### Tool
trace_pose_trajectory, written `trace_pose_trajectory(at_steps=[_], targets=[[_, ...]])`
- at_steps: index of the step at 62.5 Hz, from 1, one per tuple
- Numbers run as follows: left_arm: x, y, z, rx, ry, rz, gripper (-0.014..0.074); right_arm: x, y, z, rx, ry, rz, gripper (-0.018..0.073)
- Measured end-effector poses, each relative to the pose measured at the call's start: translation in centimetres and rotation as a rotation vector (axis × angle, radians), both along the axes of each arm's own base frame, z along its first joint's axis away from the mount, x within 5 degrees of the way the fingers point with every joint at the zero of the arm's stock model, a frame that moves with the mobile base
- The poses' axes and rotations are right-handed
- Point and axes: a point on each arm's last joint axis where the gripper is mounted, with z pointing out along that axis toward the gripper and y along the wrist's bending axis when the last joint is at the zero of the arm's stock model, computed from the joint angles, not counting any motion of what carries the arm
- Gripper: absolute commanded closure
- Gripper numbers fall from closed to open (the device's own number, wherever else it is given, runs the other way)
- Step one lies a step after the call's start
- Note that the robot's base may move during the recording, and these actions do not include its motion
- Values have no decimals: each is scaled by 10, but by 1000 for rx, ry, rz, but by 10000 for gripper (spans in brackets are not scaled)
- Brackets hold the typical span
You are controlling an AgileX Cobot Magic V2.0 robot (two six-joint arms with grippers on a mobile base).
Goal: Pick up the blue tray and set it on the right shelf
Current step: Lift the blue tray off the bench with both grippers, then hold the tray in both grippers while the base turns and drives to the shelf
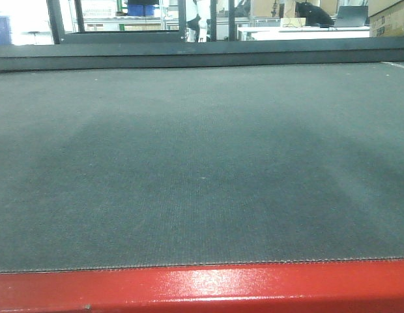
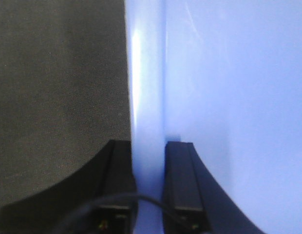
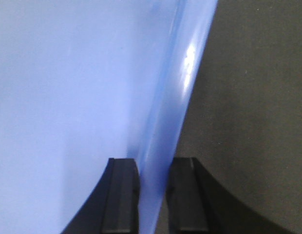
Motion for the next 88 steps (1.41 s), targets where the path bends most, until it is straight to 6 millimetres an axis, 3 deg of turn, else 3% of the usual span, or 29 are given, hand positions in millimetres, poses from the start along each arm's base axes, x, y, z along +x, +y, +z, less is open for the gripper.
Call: trace_pose_trajectory(at_steps=[88], targets=[[0,0,0,3,-1,1,645,0,1,0,5,-2,5,502]])
